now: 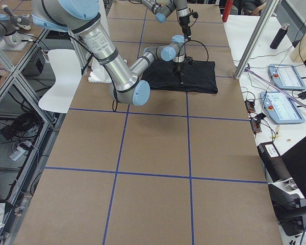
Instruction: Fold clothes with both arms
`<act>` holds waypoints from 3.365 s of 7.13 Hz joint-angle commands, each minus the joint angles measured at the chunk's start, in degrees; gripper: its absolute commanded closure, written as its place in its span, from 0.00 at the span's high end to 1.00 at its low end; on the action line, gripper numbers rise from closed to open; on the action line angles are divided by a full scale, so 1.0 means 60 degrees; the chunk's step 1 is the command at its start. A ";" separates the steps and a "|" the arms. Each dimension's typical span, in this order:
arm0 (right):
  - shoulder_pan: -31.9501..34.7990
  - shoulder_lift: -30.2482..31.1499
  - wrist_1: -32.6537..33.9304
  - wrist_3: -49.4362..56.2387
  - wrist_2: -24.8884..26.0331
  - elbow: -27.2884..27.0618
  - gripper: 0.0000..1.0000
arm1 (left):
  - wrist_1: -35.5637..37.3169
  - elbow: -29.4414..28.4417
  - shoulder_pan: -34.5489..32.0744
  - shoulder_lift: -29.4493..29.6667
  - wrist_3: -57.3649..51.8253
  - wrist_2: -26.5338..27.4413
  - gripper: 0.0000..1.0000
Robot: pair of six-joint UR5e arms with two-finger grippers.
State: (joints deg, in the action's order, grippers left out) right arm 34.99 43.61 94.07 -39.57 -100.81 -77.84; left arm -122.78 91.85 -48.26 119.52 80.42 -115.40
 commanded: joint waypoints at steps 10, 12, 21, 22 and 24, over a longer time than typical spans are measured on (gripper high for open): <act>0.0481 0.0334 -0.0108 0.0222 -0.0102 0.0332 1.00 | 0.0000 0.0014 0.0001 0.0090 0.0000 0.0000 1.00; 0.0758 0.0539 0.0182 0.0485 -0.0291 0.0128 1.00 | 0.0015 0.0028 0.0001 0.0148 0.0000 0.0014 1.00; 0.1301 0.0013 -0.2093 0.0662 -0.1069 0.0914 1.00 | 0.0015 0.0365 -0.0028 0.0500 -0.0073 0.0058 1.00; 0.1345 -0.0002 -0.2259 0.0705 -0.0982 0.1077 1.00 | 0.0015 0.0394 -0.0043 0.0500 -0.0073 0.0058 1.00; 0.1565 -0.0163 -0.2813 0.0721 -0.0952 0.1763 1.00 | 0.0015 0.0395 -0.0043 0.0514 -0.0073 0.0073 1.00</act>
State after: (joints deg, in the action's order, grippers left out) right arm 43.69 43.24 79.80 -35.31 -106.69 -70.18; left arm -122.69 94.18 -48.50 122.54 80.02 -114.99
